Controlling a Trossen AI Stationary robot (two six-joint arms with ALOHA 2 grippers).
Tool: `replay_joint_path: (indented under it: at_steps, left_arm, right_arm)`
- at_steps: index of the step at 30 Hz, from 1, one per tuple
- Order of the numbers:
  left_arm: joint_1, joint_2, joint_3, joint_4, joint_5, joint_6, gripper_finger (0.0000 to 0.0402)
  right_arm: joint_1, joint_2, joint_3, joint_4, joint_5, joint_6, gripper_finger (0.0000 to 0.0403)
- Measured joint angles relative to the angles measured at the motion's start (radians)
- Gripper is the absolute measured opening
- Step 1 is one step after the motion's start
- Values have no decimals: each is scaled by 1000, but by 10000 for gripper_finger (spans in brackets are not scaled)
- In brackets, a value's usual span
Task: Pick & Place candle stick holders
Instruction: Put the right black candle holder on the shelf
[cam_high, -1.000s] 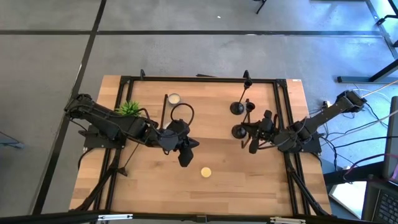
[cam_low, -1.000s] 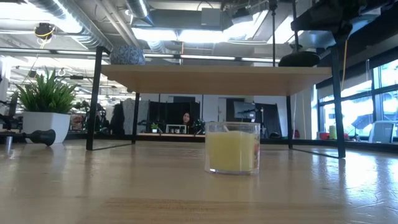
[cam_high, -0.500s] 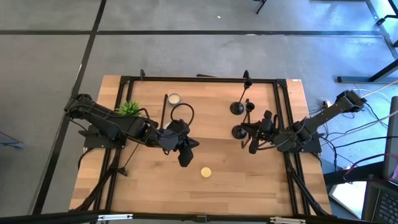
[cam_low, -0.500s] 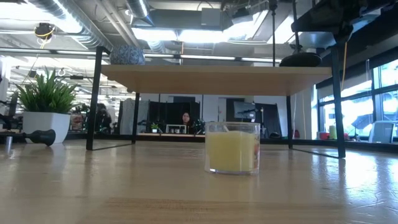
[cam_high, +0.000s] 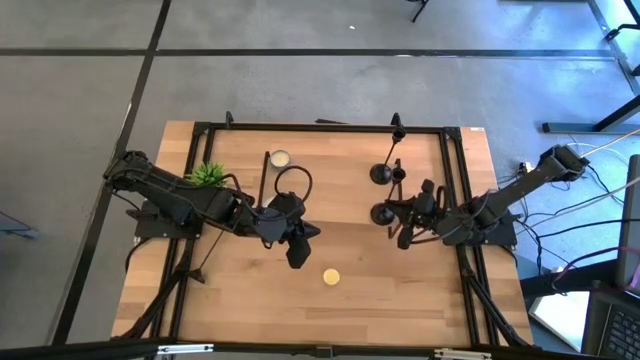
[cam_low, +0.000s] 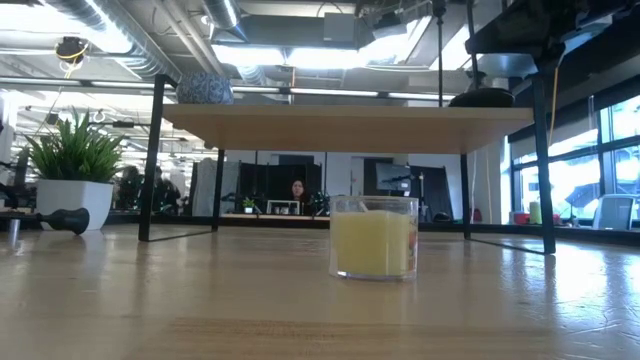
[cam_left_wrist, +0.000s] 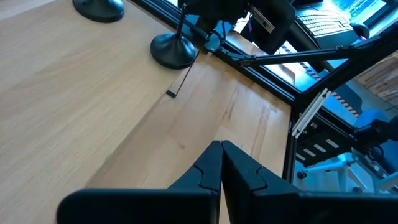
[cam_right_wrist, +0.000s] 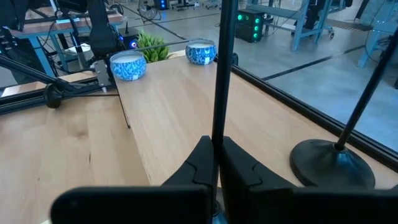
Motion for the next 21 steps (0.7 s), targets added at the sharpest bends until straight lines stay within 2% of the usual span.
replay_joint_path:
  at_steps: [10, 16, 21]
  left_arm:
    - [0, 0, 0, 0, 2, -2, 2]
    - [0, 0, 0, 4, 3, -10, 2]
    - [0, 0, 0, 4, 6, -11, 2]
  right_arm:
    - [-1, 54, 0, 30, 21, 15, 7]
    - [-1, 56, 0, 22, 67, 19, 7]
    - [0, 56, 0, 18, 63, 26, 7]
